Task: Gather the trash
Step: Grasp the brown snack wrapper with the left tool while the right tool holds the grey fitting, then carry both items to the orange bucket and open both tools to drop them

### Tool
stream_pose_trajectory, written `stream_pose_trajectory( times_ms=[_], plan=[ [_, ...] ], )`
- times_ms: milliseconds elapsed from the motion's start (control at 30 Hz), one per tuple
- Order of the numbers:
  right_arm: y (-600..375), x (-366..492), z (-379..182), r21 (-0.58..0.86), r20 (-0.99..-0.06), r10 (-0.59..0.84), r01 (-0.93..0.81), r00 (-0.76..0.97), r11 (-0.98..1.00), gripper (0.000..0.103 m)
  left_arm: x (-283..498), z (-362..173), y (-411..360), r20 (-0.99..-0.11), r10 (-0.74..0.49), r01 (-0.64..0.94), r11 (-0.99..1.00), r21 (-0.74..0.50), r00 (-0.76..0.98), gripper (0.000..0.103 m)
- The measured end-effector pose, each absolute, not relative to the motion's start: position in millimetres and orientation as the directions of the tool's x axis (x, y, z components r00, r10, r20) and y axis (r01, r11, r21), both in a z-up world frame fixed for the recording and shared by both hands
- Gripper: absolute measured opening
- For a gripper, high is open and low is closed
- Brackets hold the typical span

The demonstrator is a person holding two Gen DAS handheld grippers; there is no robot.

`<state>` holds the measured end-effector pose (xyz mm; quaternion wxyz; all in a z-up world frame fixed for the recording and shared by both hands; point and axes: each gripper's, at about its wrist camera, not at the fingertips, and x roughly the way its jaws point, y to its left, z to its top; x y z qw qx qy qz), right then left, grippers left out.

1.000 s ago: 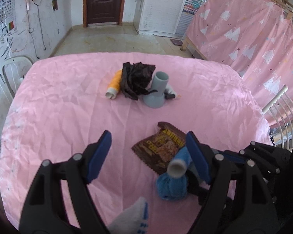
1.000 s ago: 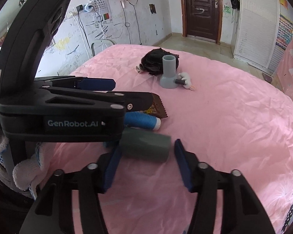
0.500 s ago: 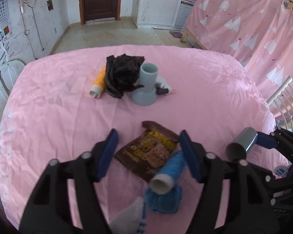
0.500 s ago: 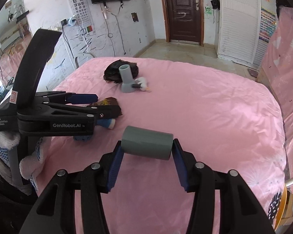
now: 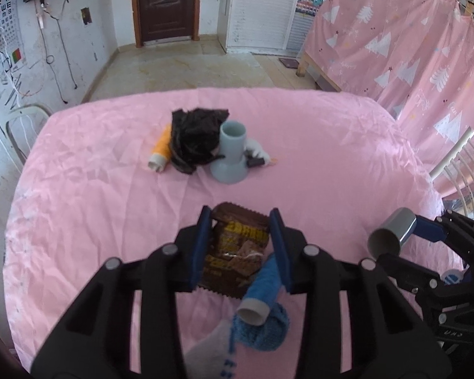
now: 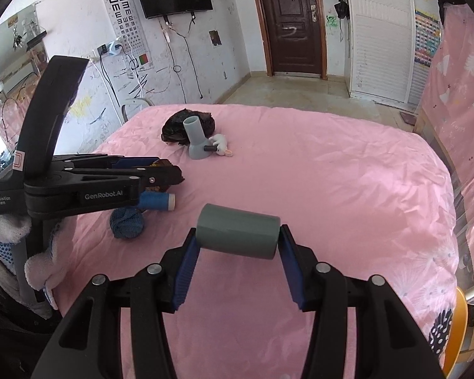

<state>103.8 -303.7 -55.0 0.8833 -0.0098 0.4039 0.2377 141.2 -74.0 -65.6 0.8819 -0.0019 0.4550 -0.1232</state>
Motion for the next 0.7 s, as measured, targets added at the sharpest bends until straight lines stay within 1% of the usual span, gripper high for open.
stream_pose_trajectory(
  times_ms=[367,500,700],
  plan=[
    [-333.3,94.5,-34.9,0.171,-0.671,0.398,-0.391,0.626,0.904,0.04,128.0,-20.0,-87.7,-0.736,-0.217,0.234,0.969,-0.081,0.641,0.035],
    [-349.9,89.8,-28.6,0.171,-0.654,0.384,-0.367,0.652,0.914,0.04,125.0,-11.0,-102.2,-0.722,-0.212,0.25,0.967,-0.056,0.658,0.035],
    [-389.5,77.9,-20.4,0.175,-0.628,0.345,-0.305,0.698,0.936,0.04,119.1,0.3,-132.5,-0.708,-0.243,0.294,0.954,-0.052,0.663,0.035]
  ],
)
